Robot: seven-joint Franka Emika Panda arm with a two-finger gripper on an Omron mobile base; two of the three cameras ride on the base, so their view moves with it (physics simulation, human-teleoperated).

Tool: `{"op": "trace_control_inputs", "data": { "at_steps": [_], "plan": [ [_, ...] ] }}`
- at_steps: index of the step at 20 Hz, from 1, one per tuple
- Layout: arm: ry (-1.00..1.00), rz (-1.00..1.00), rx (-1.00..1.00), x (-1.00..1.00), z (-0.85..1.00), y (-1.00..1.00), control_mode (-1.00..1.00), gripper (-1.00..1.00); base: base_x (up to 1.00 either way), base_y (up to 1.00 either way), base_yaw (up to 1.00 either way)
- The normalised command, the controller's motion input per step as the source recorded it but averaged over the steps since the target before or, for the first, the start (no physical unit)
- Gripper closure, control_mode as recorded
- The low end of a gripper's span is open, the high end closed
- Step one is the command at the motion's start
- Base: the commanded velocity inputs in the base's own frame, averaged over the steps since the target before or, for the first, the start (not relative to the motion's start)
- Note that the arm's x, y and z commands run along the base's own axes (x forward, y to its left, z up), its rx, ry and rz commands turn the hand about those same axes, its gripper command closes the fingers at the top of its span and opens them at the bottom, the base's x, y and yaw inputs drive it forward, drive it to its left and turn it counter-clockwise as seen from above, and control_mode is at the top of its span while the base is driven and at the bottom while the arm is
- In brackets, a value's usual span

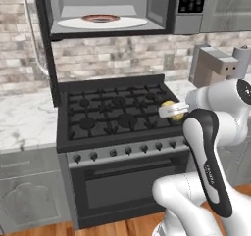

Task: Retrieve the reheated potato from the microwave, then place the potato, cheese, and condiment on the cutting board.

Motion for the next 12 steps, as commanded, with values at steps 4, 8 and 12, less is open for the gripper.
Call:
{"op": "trace_control_inputs", "data": {
  "at_steps": [4, 8, 12],
  "plan": [
    [0.0, 0.0, 0.0, 0.0, 0.0, 0.0, 1.0, 1.0, 0.14, -0.72, -0.04],
    [0.0, 0.0, 0.0, 0.0, 0.0, 0.0, 1.0, 1.0, 0.17, -0.72, -0.01],
    [0.0, 0.0, 0.0, 0.0, 0.0, 0.0, 1.0, 1.0, 0.26, -0.72, 0.0]
  ]
}}
